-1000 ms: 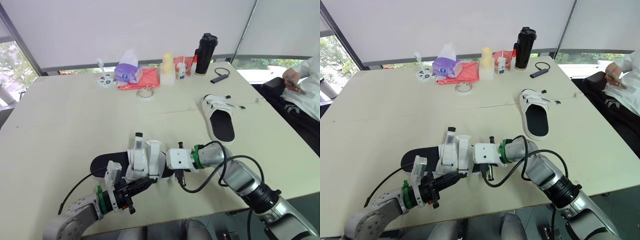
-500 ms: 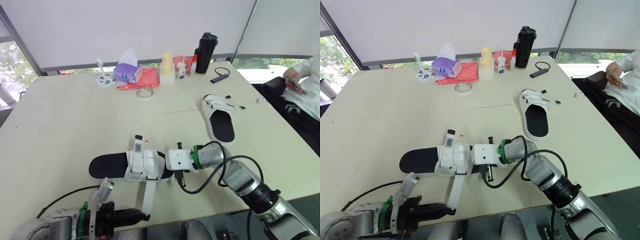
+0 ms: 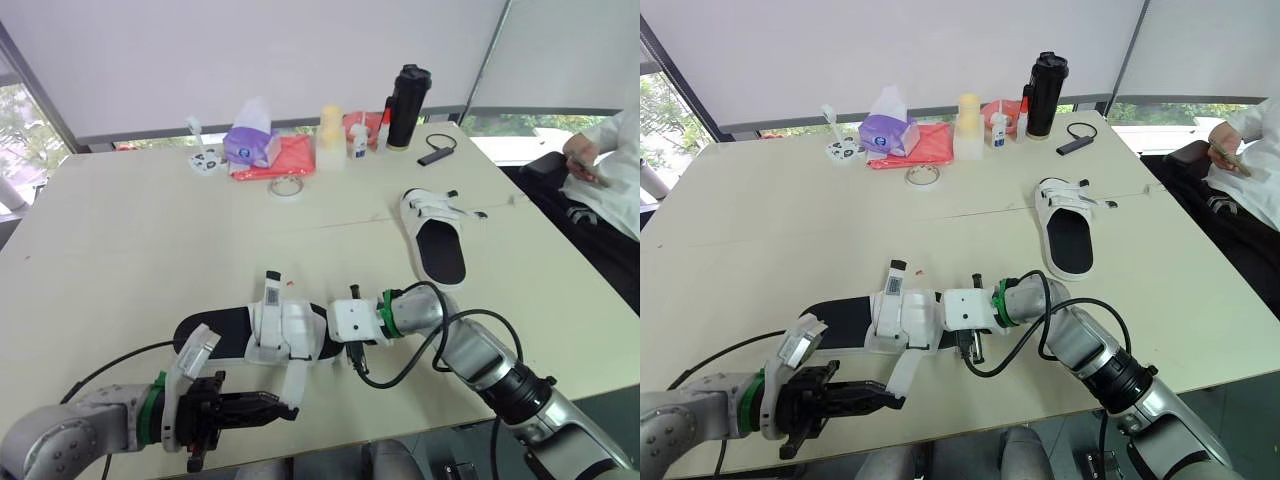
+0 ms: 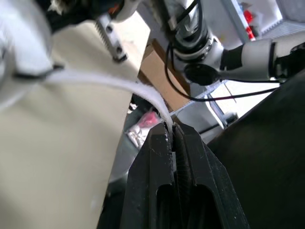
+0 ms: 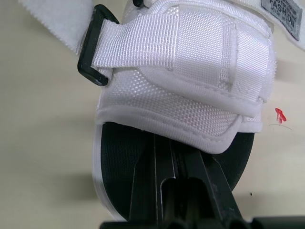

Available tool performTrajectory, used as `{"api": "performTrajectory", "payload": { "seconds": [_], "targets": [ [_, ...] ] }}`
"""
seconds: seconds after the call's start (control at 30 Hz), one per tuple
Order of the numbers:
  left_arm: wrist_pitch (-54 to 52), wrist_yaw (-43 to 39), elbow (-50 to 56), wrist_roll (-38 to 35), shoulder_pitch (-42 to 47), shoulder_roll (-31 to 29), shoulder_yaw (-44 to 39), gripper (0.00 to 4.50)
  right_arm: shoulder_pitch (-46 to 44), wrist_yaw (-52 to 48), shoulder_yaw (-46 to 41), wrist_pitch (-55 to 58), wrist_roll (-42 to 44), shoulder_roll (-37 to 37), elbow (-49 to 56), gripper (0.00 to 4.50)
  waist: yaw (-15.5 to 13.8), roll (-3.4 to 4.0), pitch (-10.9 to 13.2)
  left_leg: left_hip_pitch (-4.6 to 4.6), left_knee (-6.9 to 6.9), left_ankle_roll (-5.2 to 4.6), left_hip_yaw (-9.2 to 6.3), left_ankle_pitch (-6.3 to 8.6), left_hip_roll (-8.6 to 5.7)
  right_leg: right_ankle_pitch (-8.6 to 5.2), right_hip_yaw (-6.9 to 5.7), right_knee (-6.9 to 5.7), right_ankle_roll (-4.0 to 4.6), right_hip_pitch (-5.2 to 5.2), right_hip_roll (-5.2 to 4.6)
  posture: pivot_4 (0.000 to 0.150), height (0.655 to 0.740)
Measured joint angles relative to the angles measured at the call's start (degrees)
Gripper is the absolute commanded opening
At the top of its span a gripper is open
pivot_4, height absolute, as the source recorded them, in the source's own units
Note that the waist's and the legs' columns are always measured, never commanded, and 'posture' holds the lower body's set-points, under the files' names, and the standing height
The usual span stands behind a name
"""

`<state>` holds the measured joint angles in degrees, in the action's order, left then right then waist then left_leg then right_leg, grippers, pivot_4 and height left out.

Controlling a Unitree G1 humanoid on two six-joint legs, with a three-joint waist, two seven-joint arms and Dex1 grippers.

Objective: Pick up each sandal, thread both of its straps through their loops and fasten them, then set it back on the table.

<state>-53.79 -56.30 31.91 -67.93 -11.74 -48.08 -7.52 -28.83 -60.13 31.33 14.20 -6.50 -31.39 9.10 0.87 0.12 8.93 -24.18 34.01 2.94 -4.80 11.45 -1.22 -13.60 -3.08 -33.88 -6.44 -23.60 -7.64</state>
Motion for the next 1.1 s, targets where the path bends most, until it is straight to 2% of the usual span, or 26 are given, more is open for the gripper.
{"api": "performTrajectory", "payload": {
  "seconds": [0.43,0.67,0.8,0.87,1.1],
  "targets": [
    [-2.32,2.38,-0.11,-2.8,8.83,1.62,0.69,0.05,-0.8,0.12,-0.07,-0.93,0.01,0.81,-1.54,0.0,-0.08,-0.11,0.06,0.02,0.01,-0.09,-0.04,-0.06,0.03,0.01,-0.01,-0.39,0.01,0.05,0.07,0.15,0.74],
    [-4.26,12.08,-4.58,-7.29,18.53,7.28,1.52,0.05,-0.95,0.19,-0.44,-0.93,0.0,0.84,-1.8,0.0,-0.17,-0.34,0.21,0.09,0.08,-0.12,-0.07,-0.08,0.01,0.02,0.0,-0.49,-0.02,0.16,0.09,0.15,0.74],
    [-4.5,15.53,-5.08,-7.78,20.54,9.02,1.67,0.05,-0.96,0.41,-0.8,-0.93,-0.01,0.84,-1.91,0.0,-0.16,-0.51,0.33,0.12,0.11,-0.12,-0.07,-0.08,0.01,0.03,0.0,-0.55,-0.01,0.17,0.11,0.15,0.74],
    [-4.53,19.18,-7.52,-7.81,23.55,11.95,2.13,0.05,-0.94,0.7,-1.14,-0.89,-0.06,0.68,-2.18,0.0,-0.4,-0.55,0.42,0.17,0.16,-0.12,-0.11,-0.08,0.0,0.04,0.0,-0.59,-0.01,0.25,0.13,0.15,0.74],
    [-4.53,23.64,-9.99,-7.15,24.79,14.34,2.14,0.05,-0.61,1.28,-1.22,-0.66,-0.22,0.64,-2.21,0.0,-0.28,-0.61,0.45,0.2,0.18,-0.12,-0.12,-0.09,0.0,0.04,0.01,-0.66,-0.01,0.27,0.15,0.15,0.74]
  ]
}}
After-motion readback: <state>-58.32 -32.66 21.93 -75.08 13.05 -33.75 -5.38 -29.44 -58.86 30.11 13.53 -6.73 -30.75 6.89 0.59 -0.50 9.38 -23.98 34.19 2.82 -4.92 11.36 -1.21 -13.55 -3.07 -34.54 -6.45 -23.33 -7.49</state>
